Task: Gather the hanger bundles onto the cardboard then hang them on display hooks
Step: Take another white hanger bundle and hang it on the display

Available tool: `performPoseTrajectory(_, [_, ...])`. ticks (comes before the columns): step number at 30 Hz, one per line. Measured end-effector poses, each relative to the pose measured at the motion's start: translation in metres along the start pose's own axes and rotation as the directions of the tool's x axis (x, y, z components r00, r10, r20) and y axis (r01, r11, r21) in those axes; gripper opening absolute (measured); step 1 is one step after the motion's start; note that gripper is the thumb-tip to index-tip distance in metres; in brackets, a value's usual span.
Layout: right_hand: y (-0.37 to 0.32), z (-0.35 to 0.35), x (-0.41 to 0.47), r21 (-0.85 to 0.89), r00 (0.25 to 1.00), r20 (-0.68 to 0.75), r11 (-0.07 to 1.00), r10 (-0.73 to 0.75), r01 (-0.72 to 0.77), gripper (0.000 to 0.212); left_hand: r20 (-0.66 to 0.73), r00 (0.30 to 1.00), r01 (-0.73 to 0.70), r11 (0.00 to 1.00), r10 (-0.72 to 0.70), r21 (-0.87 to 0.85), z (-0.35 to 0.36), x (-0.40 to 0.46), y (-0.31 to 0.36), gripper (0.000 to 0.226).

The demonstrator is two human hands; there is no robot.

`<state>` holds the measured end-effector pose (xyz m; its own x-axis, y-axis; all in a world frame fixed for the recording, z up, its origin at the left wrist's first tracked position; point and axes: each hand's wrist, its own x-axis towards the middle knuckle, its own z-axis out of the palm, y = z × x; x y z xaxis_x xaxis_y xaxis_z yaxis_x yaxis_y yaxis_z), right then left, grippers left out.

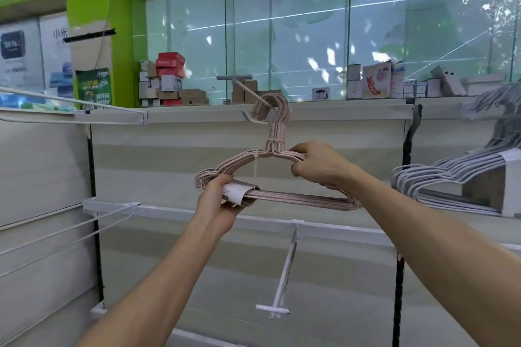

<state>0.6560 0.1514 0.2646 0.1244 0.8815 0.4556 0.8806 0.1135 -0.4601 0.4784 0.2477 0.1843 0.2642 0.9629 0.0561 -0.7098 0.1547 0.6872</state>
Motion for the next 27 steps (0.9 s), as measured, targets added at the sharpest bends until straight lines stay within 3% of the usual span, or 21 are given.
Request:
performPoseTrajectory(6, [0.007,0.004,0.005,-0.058,0.999,-0.025,0.998,-0.025,0.024,0.025,0.013,1.000,0.014,1.000,-0.013,-0.022,-0.003,0.009,-0.015,0.002])
performPoseTrajectory(13, [0.012,0.007,0.006,-0.157,0.996,-0.071,0.987,-0.052,0.040,0.029,0.008,1.000,-0.010,0.996,0.009,0.083,-0.011,0.010,-0.014,0.001])
performPoseTrajectory(18, [0.010,0.006,-0.002,-0.255,0.988,-0.102,0.963,-0.115,0.086,0.027,0.038,0.999,0.012,0.964,-0.023,0.264,-0.026,-0.003,-0.005,0.011])
performPoseTrajectory(22, [0.013,0.011,-0.014,-0.392,0.988,-0.095,0.917,-0.123,0.076,0.031,0.052,0.994,0.069,0.930,-0.094,0.362,-0.040,-0.019,0.000,0.032])
performPoseTrajectory(27, [0.011,0.013,-0.046,-0.412,0.964,-0.240,0.911,-0.116,0.007,0.052,0.010,1.000,-0.026,0.869,0.024,0.493,-0.057,-0.038,-0.002,0.049])
